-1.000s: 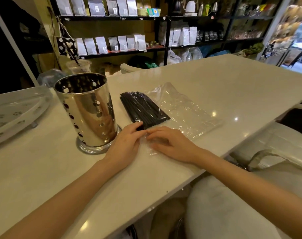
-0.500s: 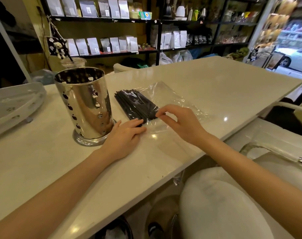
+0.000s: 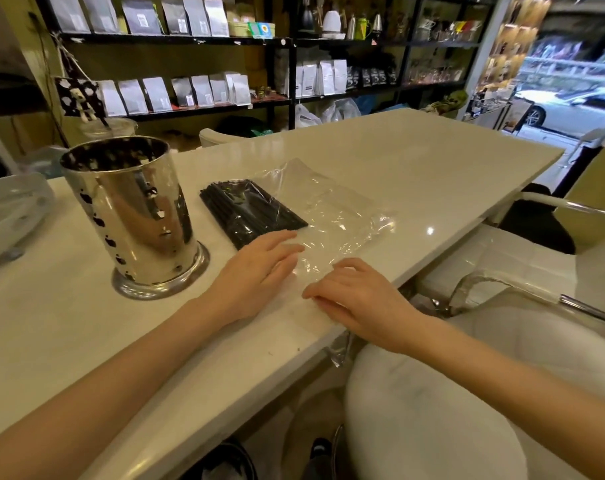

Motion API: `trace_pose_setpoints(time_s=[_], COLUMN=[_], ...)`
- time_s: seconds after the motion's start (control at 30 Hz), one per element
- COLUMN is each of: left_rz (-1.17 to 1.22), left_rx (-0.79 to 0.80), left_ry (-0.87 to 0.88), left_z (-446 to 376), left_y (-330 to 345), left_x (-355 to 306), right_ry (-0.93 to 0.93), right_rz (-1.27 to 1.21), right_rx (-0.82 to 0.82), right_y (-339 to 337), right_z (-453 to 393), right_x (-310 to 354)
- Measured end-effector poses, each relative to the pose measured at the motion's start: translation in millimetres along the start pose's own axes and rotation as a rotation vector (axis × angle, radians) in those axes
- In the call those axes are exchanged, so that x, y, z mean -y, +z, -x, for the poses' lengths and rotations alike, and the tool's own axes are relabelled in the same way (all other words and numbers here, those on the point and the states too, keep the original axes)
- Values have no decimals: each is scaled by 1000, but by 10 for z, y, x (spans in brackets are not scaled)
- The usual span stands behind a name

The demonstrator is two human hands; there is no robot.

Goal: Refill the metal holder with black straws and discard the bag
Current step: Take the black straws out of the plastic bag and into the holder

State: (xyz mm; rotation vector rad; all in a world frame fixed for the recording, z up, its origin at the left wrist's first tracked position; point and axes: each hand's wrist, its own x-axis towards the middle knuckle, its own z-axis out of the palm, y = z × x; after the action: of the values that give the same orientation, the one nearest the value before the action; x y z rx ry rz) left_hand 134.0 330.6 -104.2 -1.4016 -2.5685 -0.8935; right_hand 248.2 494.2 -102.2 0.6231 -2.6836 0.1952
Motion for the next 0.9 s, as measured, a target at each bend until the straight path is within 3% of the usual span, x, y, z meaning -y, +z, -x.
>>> trace_pose_setpoints(time_s=[0.17,0.33,0.43,0.53,0.7,0.9], left_rz=[36,45,29,49,151,-71], left_rx=[217,209,238,260,174,213], left_ry=[72,84,70,84,52,96], left_z=[-227,-219,-220,-255,-611,-1208], left_y=[243,275,224,214,187,455], left_x=[-148,-143,-174,-205,-239,-124], right_ry=[14,217,351,360,316,261], right_rz=[-79,-154,-32,41,161,219], right_rx=[103,-132,-18,91,-21,104], right_y=[-77,-221,-209,-153,-68,-23], right_z=[98,54,-39,-78,-74,-65], right_x=[-13,-299,-642,-837,-883,-916])
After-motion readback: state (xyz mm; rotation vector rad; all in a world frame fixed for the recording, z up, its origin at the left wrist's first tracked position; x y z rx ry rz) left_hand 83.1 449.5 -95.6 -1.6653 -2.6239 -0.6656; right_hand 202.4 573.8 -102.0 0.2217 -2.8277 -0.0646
